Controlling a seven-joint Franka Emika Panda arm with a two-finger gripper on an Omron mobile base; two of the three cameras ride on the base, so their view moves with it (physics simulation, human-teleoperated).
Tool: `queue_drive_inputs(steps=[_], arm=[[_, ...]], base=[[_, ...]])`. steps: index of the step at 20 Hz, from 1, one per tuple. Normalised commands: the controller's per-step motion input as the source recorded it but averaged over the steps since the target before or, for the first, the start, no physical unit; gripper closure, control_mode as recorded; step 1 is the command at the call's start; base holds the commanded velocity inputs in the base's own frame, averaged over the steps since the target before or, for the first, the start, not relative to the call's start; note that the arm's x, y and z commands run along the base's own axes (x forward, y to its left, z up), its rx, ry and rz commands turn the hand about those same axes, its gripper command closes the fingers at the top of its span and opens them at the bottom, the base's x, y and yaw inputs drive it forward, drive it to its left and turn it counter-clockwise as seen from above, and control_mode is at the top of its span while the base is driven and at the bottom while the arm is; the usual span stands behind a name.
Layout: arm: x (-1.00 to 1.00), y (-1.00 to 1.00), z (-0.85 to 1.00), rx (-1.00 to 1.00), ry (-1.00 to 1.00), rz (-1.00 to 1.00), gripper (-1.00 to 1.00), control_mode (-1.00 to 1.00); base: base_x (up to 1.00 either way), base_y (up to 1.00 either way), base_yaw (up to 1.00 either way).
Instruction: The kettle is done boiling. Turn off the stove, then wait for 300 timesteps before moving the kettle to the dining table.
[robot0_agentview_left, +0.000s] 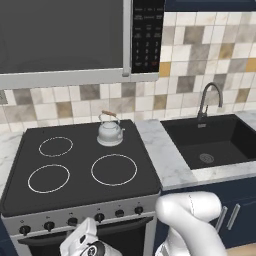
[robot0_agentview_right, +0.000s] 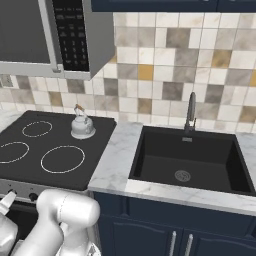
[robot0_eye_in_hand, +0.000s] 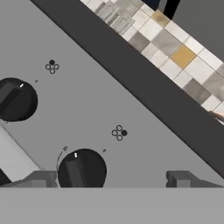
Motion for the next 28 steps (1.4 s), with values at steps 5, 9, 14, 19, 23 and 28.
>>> queue_drive_inputs(steps=[5, 9, 14, 19, 23, 28], arm=[[0.08, 0.23, -0.19, 0.00, -0.06, 0.05, -1.00, -1.00], [0.12, 0.12, -0.15, 0.00, -0.07, 0.02, -1.00, -1.00], [0.15, 0.03, -0.15, 0.00, -0.06, 0.01, -1.00, -1.00], [0.11, 0.01, -0.10, 0.00, -0.08, 0.00, -1.00, -1.00], [0.13, 0.03, -0.06, 0.00, -0.07, 0.00, -1.00, -1.00], [0.08, 0.02, 0.00, 0.00, -0.08, 0.00, -1.00, -1.00]], base=[[0.00, 0.00, 0.00], [0.00, 0.00, 0.00], [0.00, 0.00, 0.00], [0.00, 0.00, 0.00], [0.00, 0.00, 0.00], [0.00, 0.00, 0.00]])
